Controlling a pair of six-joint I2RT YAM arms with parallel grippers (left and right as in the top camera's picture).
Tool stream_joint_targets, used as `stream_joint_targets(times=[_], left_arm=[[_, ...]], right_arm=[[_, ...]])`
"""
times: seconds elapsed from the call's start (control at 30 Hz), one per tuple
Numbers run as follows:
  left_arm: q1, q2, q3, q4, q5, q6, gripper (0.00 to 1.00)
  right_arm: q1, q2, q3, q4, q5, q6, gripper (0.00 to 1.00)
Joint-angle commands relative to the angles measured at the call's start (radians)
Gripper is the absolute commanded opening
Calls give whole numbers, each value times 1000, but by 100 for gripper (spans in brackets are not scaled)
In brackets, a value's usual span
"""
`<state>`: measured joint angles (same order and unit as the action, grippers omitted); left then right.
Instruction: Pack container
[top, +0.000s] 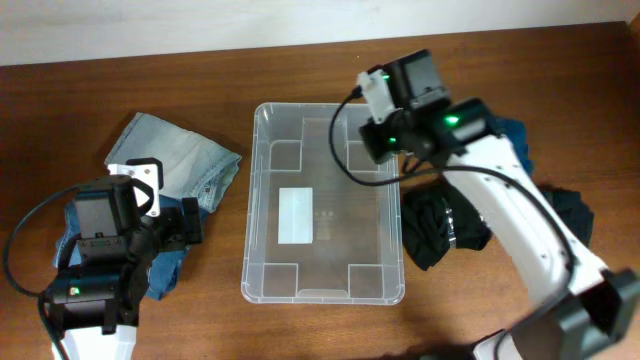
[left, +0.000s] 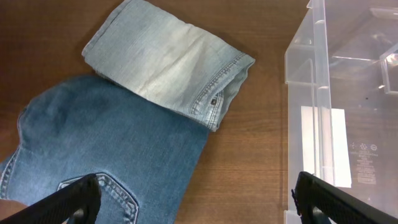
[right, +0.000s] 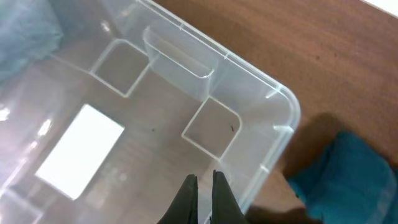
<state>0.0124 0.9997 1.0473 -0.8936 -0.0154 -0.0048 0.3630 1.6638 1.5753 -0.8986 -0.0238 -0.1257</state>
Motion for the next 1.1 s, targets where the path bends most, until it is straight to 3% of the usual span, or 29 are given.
stream_joint_targets(times=[0.0, 0.33, 0.67, 0.9, 1.07], left_arm=[[2, 1, 24, 2, -6, -10, 99], [2, 1, 24, 3, -6, -10, 100], [2, 1, 24, 3, -7, -10, 99], [2, 1, 24, 3, -7, -10, 99], [2, 1, 24, 3, -7, -10, 99]], right_arm=[[3, 121, 5, 27, 64, 31, 4], [4, 321, 5, 285, 62, 32, 4], [29, 324, 5, 469, 55, 25, 4], [31, 324, 5, 509, 49, 25, 4], [31, 303, 14, 442, -2, 26, 4]])
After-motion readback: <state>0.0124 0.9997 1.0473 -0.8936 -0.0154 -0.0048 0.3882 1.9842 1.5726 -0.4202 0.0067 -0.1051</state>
